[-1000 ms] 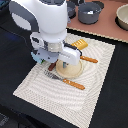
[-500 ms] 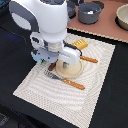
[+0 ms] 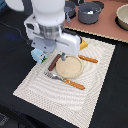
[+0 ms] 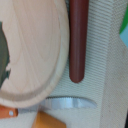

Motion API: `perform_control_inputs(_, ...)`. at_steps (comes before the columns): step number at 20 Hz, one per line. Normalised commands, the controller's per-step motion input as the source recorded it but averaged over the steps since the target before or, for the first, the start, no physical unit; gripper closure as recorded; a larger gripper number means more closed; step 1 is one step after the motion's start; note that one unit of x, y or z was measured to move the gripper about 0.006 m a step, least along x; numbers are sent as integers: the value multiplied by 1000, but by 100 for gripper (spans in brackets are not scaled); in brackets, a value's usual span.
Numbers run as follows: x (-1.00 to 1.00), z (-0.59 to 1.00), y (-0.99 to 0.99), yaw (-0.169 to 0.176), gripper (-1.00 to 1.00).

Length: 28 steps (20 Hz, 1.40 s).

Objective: Interact with the objects in diverse but meaningful ways.

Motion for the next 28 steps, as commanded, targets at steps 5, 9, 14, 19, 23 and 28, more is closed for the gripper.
perform_control_inputs(5,-393,29,187,127,-100)
perform_control_inputs(9,-369,-21,59,191,-100)
perform_control_inputs(14,-327,-173,-2,211,-100)
perform_control_inputs(19,-365,-101,-105,161,-100)
perform_control_inputs(23,-496,0,-141,113,-100)
perform_control_inputs(28,-629,-71,-210,95,-100)
